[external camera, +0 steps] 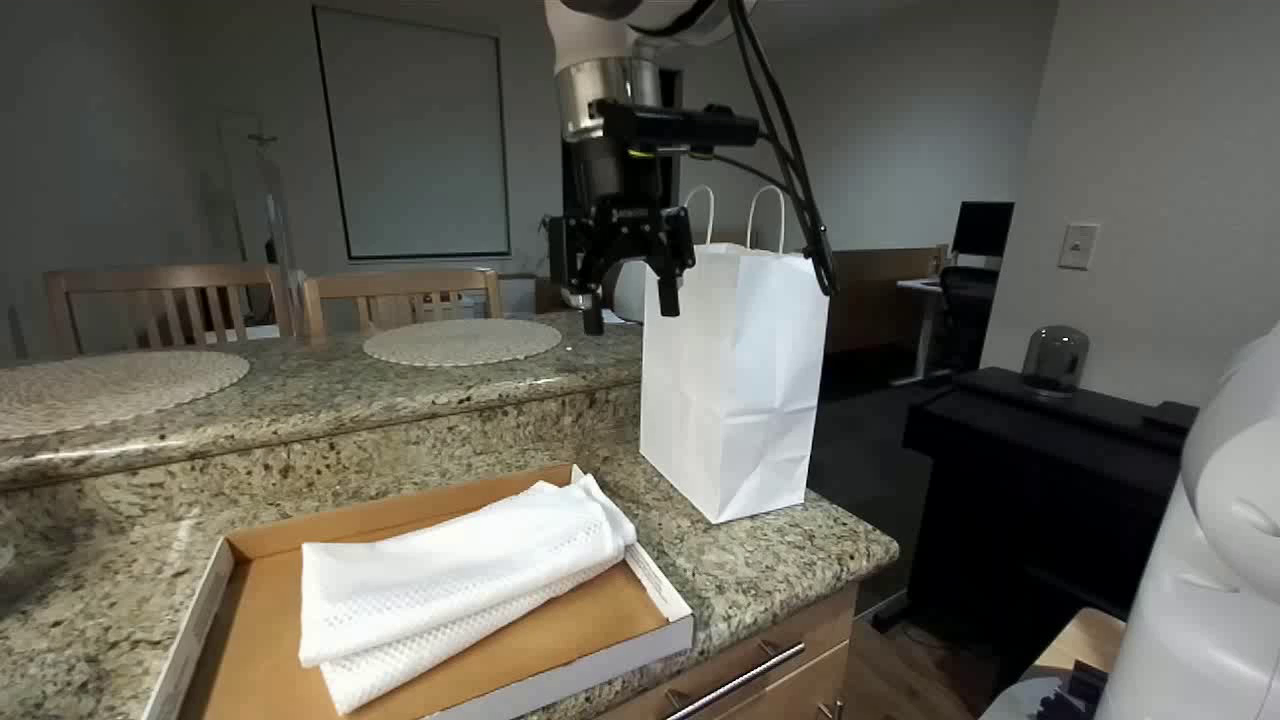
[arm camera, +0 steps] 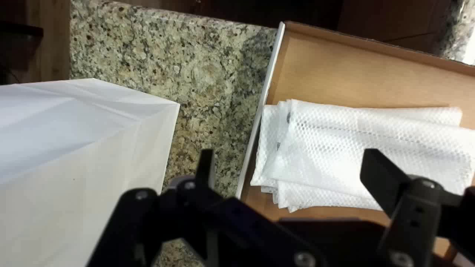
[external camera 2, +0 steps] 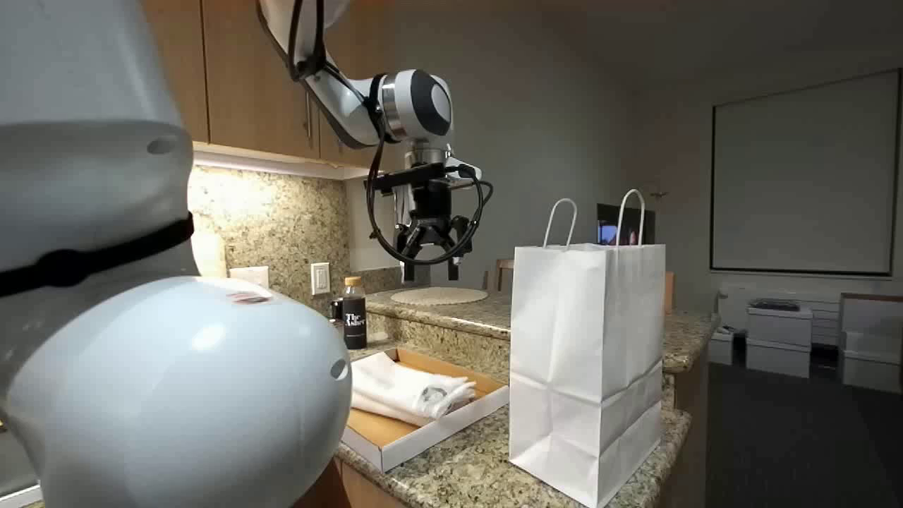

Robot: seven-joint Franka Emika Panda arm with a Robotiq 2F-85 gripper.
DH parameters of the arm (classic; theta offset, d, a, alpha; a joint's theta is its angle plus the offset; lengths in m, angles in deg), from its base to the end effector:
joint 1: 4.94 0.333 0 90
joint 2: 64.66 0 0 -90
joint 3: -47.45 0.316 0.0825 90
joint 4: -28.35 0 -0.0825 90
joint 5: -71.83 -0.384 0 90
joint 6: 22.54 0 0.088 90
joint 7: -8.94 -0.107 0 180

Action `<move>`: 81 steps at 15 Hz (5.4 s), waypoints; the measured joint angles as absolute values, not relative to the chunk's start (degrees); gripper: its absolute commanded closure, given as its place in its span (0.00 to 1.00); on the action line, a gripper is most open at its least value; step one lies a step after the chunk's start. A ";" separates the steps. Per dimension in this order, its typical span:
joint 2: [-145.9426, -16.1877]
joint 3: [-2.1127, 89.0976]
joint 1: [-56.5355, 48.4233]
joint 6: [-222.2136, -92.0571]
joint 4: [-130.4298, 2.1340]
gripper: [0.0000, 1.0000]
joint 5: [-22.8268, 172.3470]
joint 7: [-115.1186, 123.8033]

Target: Put the towel inside the white paper bag

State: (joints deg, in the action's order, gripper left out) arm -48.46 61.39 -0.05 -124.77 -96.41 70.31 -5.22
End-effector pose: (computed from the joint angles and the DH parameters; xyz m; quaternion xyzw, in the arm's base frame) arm 0.4310 0.1564 0.4953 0.9976 0.0305 -0.0508 0.0365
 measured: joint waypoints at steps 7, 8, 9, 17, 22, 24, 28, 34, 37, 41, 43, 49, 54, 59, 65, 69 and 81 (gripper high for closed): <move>-48.46 61.39 -0.05 -124.77 -96.41 0.00 70.31 -5.22; -48.46 61.39 -0.05 -124.77 -96.41 0.00 70.30 -5.22; -48.46 61.39 -0.05 -124.77 -96.41 0.00 70.30 -5.22; -48.46 61.39 -0.05 -124.77 -96.41 0.00 70.30 -5.22; -48.50 62.98 3.00 -125.06 -95.31 0.00 70.11 -8.34; -49.16 65.73 5.16 -125.48 -94.15 0.00 69.25 -15.18; -53.31 71.46 7.80 -127.74 -92.50 0.00 64.17 -32.69; -59.56 72.14 11.37 -140.09 -97.70 0.00 58.62 -50.09; -59.88 72.14 13.11 -147.26 -103.18 0.00 54.17 -56.69; -59.35 72.24 15.68 -158.04 -112.28 0.00 47.58 -63.81; -57.68 71.95 15.83 -162.34 -117.12 0.00 44.26 -65.41; -51.50 71.05 15.79 -164.04 -120.92 0.00 43.75 -68.74; -53.62 69.47 16.23 -166.25 -120.32 0.00 37.82 -67.47; -55.54 68.36 16.25 -178.63 -121.35 0.00 24.47 -67.39; -64.96 69.39 16.20 -197.22 -123.94 0.00 22.52 -70.84; -71.50 66.97 16.21 -203.76 -123.75 0.00 24.82 -72.97; -73.56 56.74 22.24 -215.60 -122.28 0.00 25.67 -73.30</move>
